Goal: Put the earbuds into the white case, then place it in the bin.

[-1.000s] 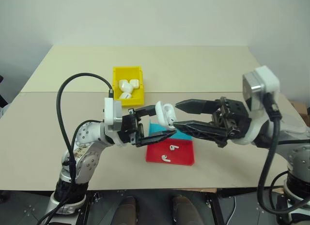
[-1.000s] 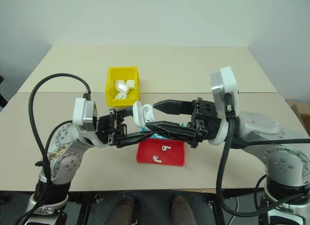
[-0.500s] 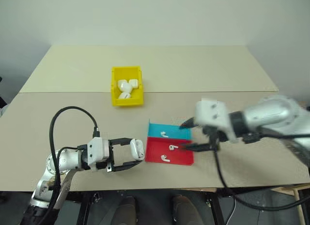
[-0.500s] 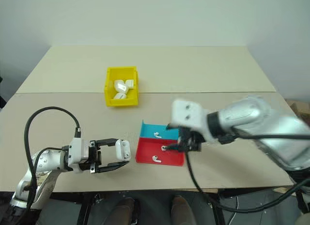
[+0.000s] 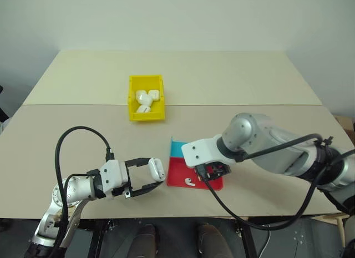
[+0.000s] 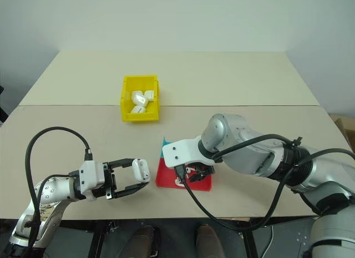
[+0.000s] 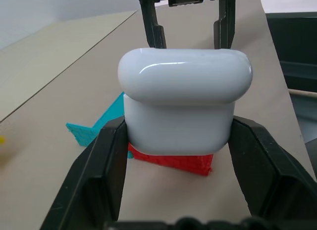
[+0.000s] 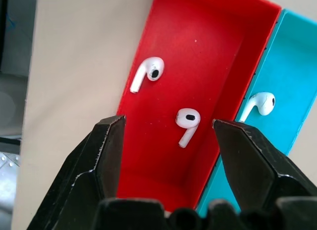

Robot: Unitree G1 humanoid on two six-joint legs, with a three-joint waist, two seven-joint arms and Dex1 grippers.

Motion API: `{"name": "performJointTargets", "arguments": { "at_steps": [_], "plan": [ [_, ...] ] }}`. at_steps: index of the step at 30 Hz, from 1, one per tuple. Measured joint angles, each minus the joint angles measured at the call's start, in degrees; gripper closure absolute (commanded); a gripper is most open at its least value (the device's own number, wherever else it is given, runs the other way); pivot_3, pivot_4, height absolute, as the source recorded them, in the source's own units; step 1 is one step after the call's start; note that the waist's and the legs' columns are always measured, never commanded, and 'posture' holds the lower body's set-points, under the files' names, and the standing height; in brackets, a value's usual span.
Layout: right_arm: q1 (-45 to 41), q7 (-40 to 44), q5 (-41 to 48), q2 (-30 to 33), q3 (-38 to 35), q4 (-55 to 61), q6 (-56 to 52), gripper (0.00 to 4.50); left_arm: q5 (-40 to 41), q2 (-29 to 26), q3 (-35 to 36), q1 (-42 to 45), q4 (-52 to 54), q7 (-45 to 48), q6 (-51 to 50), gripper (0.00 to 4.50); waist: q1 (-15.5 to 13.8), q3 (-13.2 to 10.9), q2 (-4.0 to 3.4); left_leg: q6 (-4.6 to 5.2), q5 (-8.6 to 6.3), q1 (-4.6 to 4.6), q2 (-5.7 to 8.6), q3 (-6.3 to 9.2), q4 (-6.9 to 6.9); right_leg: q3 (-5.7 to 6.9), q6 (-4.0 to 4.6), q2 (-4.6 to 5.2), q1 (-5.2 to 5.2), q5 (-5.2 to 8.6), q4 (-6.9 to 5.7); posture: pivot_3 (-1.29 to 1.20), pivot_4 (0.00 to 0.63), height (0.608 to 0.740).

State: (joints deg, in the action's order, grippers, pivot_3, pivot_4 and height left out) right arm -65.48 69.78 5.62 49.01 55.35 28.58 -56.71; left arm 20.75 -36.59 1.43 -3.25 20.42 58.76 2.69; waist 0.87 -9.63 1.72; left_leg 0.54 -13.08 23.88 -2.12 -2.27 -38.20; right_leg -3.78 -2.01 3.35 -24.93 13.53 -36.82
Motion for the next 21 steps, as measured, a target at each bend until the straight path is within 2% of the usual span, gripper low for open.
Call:
{"name": "performJointTargets", "arguments": {
  "at_steps": [21],
  "plan": [
    [2.93, -6.54, -7.14, -5.32, 4.79, 4.06, -9.35, 1.17, -0.30, -0.52, -0.28, 2.14, 0.08, -1.51, -0.52, 1.75, 0.35, 0.00, 0.00, 0.00, 0.01, -0.05, 0.02, 0.01, -0.03, 0.02, 0.04, -0.03, 0.00, -0.02, -0.20, 0.00, 0.150, 0.740]
  ]
}}
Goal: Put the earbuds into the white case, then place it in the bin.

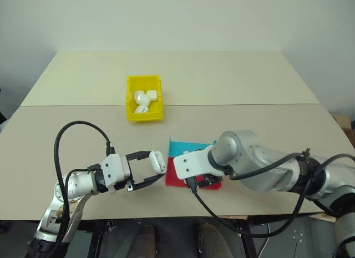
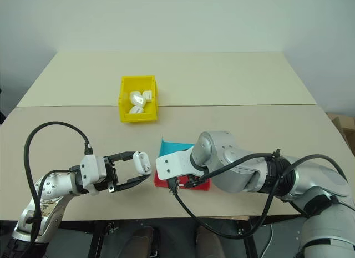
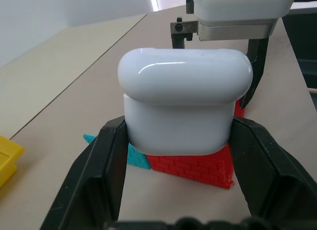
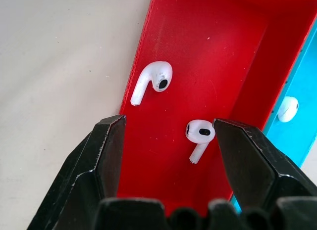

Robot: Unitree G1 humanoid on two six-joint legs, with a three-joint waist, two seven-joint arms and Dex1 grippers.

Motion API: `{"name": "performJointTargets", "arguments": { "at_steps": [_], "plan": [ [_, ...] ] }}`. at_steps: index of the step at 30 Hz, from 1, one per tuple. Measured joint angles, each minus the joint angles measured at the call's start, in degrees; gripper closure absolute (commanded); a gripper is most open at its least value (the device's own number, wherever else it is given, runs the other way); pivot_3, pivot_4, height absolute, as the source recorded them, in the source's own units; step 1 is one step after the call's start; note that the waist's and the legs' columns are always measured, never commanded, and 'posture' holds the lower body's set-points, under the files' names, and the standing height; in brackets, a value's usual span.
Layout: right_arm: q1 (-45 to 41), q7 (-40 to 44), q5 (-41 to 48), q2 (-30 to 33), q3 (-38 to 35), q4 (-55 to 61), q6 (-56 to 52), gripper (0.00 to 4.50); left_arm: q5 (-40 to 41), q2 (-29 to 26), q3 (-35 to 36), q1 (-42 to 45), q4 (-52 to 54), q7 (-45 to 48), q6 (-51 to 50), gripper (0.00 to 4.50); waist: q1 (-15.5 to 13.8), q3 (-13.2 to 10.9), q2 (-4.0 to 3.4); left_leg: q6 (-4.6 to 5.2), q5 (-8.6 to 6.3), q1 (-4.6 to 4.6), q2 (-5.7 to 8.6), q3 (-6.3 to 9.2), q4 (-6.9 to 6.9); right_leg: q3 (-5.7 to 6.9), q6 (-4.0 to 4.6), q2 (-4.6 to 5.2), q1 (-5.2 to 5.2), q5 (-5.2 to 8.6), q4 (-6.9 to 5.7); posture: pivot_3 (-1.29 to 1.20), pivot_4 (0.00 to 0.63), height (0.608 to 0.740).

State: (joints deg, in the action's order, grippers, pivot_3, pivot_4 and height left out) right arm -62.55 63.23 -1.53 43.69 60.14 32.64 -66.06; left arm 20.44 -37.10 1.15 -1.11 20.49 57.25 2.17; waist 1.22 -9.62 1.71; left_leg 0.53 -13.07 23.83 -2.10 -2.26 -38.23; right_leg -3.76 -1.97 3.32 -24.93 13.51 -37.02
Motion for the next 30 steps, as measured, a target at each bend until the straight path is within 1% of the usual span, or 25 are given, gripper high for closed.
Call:
{"name": "performJointTargets", "arguments": {
  "at_steps": [10, 25, 30],
  "plan": [
    [0.01, -0.99, -1.47, -0.12, 0.34, -2.39, 0.24, 1.17, -0.05, -0.14, 0.00, -0.93, 0.00, -0.14, 0.04, 1.75, 0.10, 0.00, 0.00, 0.00, 0.00, 0.00, 0.00, 0.00, -0.01, 0.00, 0.00, 0.00, 0.00, 0.00, 0.00, 0.00, 0.150, 0.740],
    [0.98, -0.85, -2.34, 0.21, 2.10, -2.42, 0.86, 1.17, -0.37, -0.25, -0.02, -1.09, 0.01, -0.39, 0.12, 1.75, 0.17, 0.00, 0.00, 0.00, 0.00, 0.00, 0.00, 0.01, -0.02, 0.01, 0.00, -0.01, 0.01, 0.00, -0.02, 0.00, 0.150, 0.740],
    [1.00, -1.11, -3.94, 0.23, 2.26, -2.42, 1.00, 1.17, -0.93, -0.43, -0.01, -1.12, 0.00, -0.43, 0.13, 1.75, 0.17, 0.00, 0.00, 0.00, 0.00, 0.00, 0.01, 0.01, -0.02, 0.00, 0.00, -0.01, 0.01, 0.00, -0.02, 0.00, 0.150, 0.740]
  ]
}}
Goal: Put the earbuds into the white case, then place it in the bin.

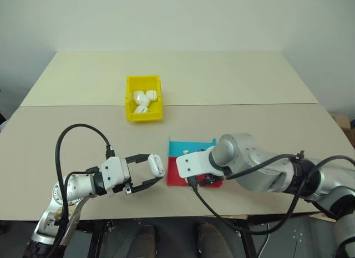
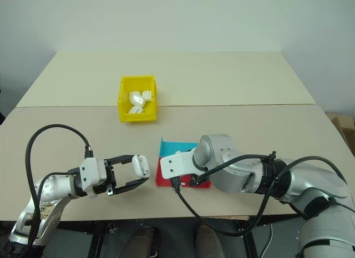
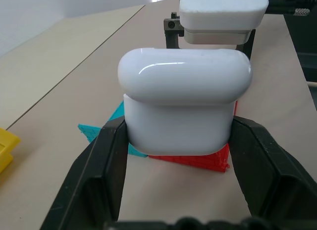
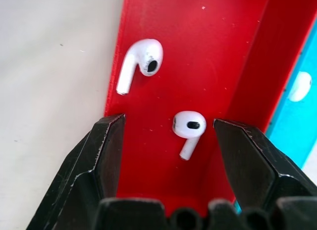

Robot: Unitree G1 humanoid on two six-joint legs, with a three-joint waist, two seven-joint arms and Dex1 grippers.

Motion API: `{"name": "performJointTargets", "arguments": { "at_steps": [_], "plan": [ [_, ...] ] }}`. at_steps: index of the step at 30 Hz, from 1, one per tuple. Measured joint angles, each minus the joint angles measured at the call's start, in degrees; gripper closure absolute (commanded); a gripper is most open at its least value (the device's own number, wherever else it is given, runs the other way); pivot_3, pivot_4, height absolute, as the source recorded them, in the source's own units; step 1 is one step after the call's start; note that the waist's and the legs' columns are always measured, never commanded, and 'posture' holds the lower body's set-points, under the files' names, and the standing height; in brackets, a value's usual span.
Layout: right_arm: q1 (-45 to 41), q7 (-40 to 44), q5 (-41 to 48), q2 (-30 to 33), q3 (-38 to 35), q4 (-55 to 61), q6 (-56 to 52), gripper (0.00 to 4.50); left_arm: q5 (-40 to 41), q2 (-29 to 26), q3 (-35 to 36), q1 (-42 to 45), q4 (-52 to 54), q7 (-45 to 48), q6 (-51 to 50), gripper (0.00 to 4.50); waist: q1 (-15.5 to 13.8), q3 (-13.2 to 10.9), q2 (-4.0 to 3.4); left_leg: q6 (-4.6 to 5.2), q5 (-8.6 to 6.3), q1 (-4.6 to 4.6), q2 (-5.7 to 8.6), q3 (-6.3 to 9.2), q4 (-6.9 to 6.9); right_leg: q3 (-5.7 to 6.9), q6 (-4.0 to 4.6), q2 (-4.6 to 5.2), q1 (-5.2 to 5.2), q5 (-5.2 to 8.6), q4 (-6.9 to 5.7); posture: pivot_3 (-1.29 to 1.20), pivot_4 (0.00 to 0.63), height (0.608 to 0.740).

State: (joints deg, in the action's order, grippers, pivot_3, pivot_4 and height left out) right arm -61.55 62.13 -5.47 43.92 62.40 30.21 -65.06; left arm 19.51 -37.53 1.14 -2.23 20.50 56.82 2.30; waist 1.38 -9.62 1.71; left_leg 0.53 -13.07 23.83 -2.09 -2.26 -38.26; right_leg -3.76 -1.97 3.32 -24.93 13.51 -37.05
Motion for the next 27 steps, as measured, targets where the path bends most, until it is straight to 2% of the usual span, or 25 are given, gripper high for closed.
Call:
{"name": "performJointTargets", "arguments": {
  "at_steps": [1, 4, 27],
  "plan": [
    [0.04, -0.01, -0.07, 0.00, 0.00, 0.01, 0.00, 1.17, -0.08, 0.00, 0.00, 0.00, 0.00, -0.01, 0.02, 1.75, 0.00, 0.00, 0.00, 0.00, 0.00, 0.00, 0.00, 0.00, 0.00, 0.00, 0.00, 0.00, 0.00, 0.00, 0.00, 0.00, 0.150, 0.740],
    [0.40, 0.35, -0.14, 0.50, 0.00, 0.12, 0.19, 1.75, -0.25, 0.00, 0.00, 0.00, 0.00, -0.01, 0.02, 1.75, -0.02, 0.00, 0.00, 0.00, 0.00, 0.00, 0.00, 0.00, 0.00, 0.00, 0.00, 0.00, 0.00, 0.00, 0.00, 0.00, 0.150, 0.740],
    [2.09, 1.40, -2.87, 0.95, -0.23, 0.53, 2.30, 1.75, -1.22, 0.23, -0.05, 0.03, -0.01, -0.16, 0.35, 1.75, 0.03, 0.01, 0.00, 0.00, 0.00, -0.10, 0.00, 0.00, -0.05, 0.00, 0.00, -0.01, 0.12, 0.00, -0.03, 0.00, 0.150, 0.740]
  ]
}}
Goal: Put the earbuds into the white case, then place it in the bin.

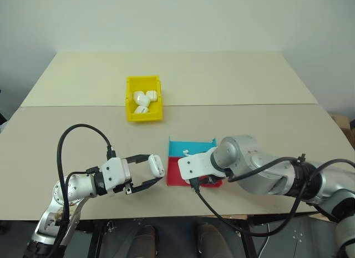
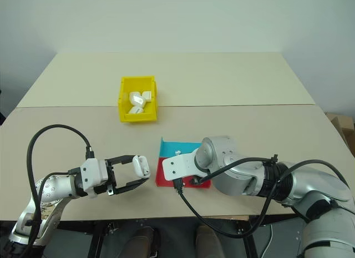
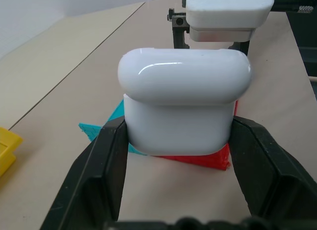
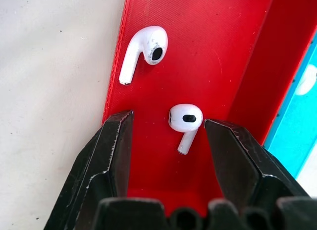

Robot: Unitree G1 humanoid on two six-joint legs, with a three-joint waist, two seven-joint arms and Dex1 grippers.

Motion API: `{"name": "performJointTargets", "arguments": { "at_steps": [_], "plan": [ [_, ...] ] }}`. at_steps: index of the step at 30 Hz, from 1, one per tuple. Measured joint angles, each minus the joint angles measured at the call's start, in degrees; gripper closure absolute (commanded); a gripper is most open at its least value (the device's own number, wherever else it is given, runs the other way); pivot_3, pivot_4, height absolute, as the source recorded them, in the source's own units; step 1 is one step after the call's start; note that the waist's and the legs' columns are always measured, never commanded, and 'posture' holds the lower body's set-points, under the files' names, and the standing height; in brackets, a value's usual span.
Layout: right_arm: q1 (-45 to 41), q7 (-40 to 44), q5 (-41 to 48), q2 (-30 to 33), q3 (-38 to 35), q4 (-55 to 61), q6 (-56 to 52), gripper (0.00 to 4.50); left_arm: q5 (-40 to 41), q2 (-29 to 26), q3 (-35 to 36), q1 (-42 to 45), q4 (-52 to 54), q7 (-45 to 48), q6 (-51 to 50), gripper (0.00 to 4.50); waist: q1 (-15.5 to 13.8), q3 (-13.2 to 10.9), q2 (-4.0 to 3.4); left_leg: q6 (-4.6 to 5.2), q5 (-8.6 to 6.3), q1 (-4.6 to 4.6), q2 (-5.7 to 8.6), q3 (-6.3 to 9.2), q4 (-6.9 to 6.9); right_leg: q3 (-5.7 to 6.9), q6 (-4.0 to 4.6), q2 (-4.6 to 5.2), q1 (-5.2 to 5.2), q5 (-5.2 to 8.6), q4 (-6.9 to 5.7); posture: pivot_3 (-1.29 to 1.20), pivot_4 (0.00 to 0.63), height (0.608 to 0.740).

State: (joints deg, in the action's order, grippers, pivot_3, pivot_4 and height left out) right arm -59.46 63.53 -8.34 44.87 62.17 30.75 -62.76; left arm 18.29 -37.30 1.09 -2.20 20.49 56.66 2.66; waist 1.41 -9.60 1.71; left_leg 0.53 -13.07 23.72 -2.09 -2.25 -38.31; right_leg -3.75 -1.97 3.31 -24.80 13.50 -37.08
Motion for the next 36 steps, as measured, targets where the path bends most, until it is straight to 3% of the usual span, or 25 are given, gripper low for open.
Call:
{"name": "performJointTargets", "arguments": {
  "at_steps": [3, 18, 20, 36],
  "plan": [
    [0.28, 0.26, -0.04, 0.28, 0.00, 0.20, 0.65, 2.36, -0.02, 0.03, 0.00, 0.00, 0.00, -0.06, 0.01, 1.75, -0.01, 0.00, 0.00, 0.00, 0.00, 0.00, 0.00, 0.00, 0.00, 0.00, 0.00, 0.00, 0.00, 0.00, 0.00, 0.00, 0.150, 0.740],
    [1.40, 1.01, -1.91, 0.18, -0.02, 0.40, 1.69, 2.36, -0.51, 0.78, -0.87, 0.35, -0.13, -0.32, 0.84, 1.75, 0.03, 0.00, 0.00, 0.00, 0.00, -0.41, 0.00, 0.00, -0.01, 0.01, 0.00, 0.00, 0.41, 0.02, 0.01, 0.00, 0.150, 0.740],
    [1.57, 1.51, -2.11, 0.45, -0.02, 0.40, 2.27, 2.72, -0.60, 0.79, -0.99, 0.35, -0.13, -0.38, 0.86, 1.75, 0.03, 0.00, 0.00, 0.00, 0.00, -0.44, 0.00, 0.01, -0.01, 0.01, -0.01, 0.00, 0.44, 0.02, 0.01, 0.00, 0.150, 0.740],
    [2.54, 2.72, -4.35, 0.38, -0.37, 0.39, 4.15, 2.72, -1.25, 0.78, -1.02, 0.29, -0.13, -0.55, 0.99, 1.75, 0.00, 0.00, 0.00, 0.00, 0.00, -0.48, 0.00, 0.01, -0.01, 0.01, -0.01, 0.00, 0.47, 0.02, 0.01, 0.00, 0.150, 0.740]
  ]
}}
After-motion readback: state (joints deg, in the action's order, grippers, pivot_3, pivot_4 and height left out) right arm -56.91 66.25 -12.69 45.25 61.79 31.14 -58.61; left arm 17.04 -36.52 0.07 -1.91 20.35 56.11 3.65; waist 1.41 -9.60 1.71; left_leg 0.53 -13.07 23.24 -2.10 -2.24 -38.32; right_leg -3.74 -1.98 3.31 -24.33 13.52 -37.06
